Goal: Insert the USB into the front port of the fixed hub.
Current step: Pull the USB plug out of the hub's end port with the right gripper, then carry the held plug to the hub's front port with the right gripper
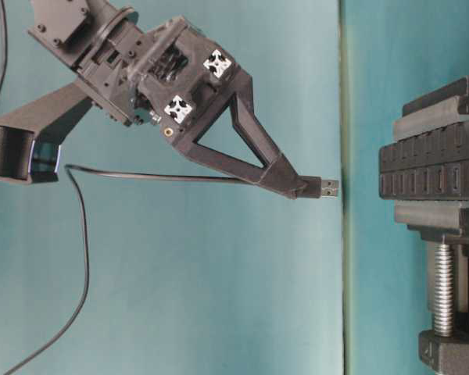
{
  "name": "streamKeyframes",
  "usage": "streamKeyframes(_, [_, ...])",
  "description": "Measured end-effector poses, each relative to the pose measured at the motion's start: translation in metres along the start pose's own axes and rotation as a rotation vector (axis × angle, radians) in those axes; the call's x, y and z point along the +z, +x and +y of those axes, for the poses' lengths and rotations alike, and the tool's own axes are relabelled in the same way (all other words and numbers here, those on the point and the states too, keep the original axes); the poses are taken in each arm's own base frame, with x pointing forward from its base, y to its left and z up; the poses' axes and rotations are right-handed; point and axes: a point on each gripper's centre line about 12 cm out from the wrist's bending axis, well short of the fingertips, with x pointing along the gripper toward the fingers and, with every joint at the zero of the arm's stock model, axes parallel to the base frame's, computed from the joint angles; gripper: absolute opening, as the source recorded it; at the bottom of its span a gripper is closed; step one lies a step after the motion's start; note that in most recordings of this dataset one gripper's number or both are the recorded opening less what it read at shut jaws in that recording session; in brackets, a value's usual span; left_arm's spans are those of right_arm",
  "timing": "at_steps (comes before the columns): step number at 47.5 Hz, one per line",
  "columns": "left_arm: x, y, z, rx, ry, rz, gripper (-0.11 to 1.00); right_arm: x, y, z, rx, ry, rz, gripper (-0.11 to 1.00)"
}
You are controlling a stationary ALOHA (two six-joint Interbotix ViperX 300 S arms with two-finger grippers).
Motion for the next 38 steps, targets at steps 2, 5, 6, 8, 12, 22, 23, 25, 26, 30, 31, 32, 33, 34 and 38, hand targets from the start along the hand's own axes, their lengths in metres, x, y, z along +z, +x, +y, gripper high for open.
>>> streamKeyframes(2, [-0.001, 0.000, 0.000, 0.000, 0.000, 0.003, 0.00, 0.000, 0.000, 0.001, 0.001, 0.002, 0.000, 0.09])
streamKeyframes(5, [0.000, 0.000, 0.000, 0.000, 0.000, 0.000, 0.00, 0.000, 0.000, 0.002, 0.003, 0.006, 0.002, 0.09])
streamKeyframes(6, [0.000, 0.000, 0.000, 0.000, 0.000, 0.000, 0.00, 0.000, 0.000, 0.002, 0.003, 0.009, 0.003, 0.09])
streamKeyframes(8, [-0.001, 0.000, 0.000, 0.000, 0.002, 0.002, 0.00, -0.001, 0.000, 0.002, 0.004, 0.016, 0.005, 0.09])
streamKeyframes(12, [0.000, 0.000, 0.000, 0.000, 0.000, -0.003, 0.00, 0.000, 0.000, 0.002, 0.004, 0.023, 0.006, 0.09])
streamKeyframes(22, [-0.001, 0.000, 0.000, 0.000, 0.000, 0.003, 0.00, -0.002, 0.002, 0.006, 0.010, 0.022, 0.014, 0.09])
streamKeyframes(23, [-0.001, 0.000, 0.000, 0.000, 0.002, 0.002, 0.00, -0.002, 0.003, 0.005, 0.009, 0.019, 0.014, 0.09])
streamKeyframes(25, [-0.001, 0.000, 0.000, 0.000, 0.002, 0.003, 0.00, -0.005, 0.006, 0.007, 0.011, 0.017, 0.025, 0.09])
streamKeyframes(26, [-0.001, 0.000, 0.000, 0.000, 0.000, 0.003, 0.00, -0.005, 0.007, 0.007, 0.012, 0.018, 0.027, 0.09])
streamKeyframes(30, [-0.002, 0.000, 0.000, 0.001, 0.002, 0.005, 0.00, -0.008, 0.012, 0.010, 0.016, 0.013, 0.039, 0.09])
streamKeyframes(31, [-0.002, 0.000, 0.000, 0.000, 0.000, 0.005, 0.00, -0.009, 0.012, 0.010, 0.016, 0.011, 0.042, 0.09])
streamKeyframes(32, [-0.002, 0.000, 0.000, 0.000, 0.000, 0.003, 0.00, -0.009, 0.013, 0.011, 0.017, 0.010, 0.042, 0.09])
streamKeyframes(33, [-0.002, 0.000, 0.000, 0.000, 0.000, 0.005, 0.00, -0.009, 0.014, 0.012, 0.019, 0.010, 0.044, 0.09])
streamKeyframes(34, [-0.002, 0.000, 0.000, 0.000, 0.000, 0.005, 0.00, -0.010, 0.014, 0.012, 0.019, 0.007, 0.044, 0.09])
streamKeyframes(38, [-0.002, 0.000, 0.000, 0.001, 0.002, 0.005, 0.00, -0.012, 0.018, 0.014, 0.022, 0.004, 0.053, 0.09])
